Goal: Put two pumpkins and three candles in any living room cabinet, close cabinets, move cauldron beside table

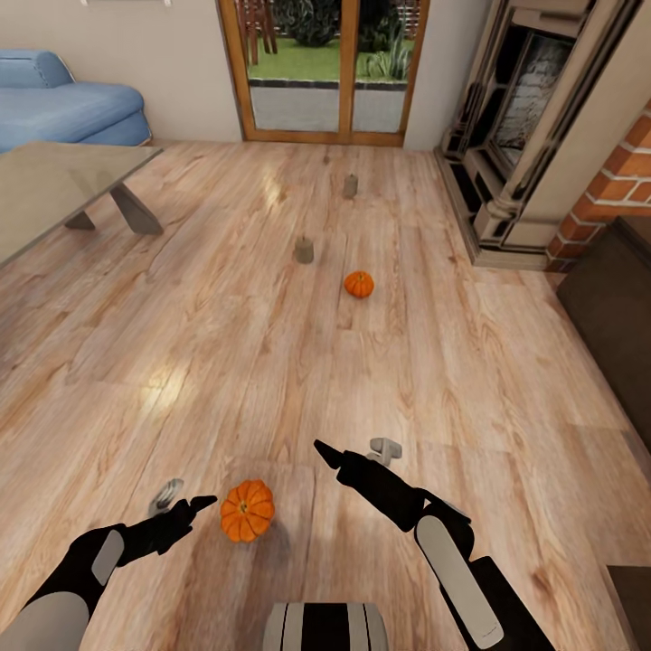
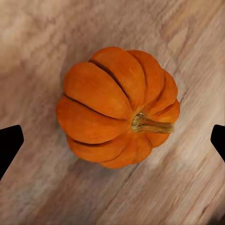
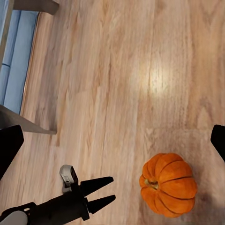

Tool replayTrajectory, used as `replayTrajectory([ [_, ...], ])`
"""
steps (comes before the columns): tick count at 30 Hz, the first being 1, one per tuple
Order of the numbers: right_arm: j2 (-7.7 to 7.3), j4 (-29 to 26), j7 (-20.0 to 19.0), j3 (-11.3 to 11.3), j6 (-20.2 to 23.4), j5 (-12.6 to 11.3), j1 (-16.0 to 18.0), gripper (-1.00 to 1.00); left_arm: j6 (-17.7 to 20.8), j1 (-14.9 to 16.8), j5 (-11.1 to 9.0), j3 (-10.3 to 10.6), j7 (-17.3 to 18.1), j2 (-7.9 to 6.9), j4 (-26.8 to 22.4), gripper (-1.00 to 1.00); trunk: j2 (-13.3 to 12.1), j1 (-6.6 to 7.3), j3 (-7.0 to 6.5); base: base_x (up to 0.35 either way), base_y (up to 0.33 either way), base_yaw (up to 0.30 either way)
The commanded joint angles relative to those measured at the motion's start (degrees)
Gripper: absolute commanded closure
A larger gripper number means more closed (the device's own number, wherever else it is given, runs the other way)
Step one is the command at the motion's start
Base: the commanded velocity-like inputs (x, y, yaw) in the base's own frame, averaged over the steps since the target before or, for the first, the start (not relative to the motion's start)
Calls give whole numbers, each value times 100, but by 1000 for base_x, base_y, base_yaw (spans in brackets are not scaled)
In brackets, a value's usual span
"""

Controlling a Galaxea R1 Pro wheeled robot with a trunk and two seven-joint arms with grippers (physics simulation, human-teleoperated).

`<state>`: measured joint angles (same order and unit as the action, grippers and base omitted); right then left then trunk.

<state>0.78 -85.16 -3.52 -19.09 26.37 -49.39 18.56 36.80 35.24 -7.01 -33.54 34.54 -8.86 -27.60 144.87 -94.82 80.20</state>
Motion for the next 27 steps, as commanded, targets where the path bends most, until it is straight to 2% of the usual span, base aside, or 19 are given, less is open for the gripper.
replayTrajectory([
  [1, 0, 0, 0, 0, 0, -1, 0, -100, 3, 0, -2, -1, 9, 0, 0, -100, 2, -2, 23, 4, 3, 0],
  [15, -3, -1, -8, -9, 2, 16, 2, -100, 1, 0, -2, 1, 124, -2, -1, -100, 20, -38, 333, 0, 0, 0],
  [27, -38, -284, -66, -134, 28, 8, 5, -100, -22, 0, -2, 6, 139, -2, 0, -100, 36, -69, 599, 0, 0, 0],
])
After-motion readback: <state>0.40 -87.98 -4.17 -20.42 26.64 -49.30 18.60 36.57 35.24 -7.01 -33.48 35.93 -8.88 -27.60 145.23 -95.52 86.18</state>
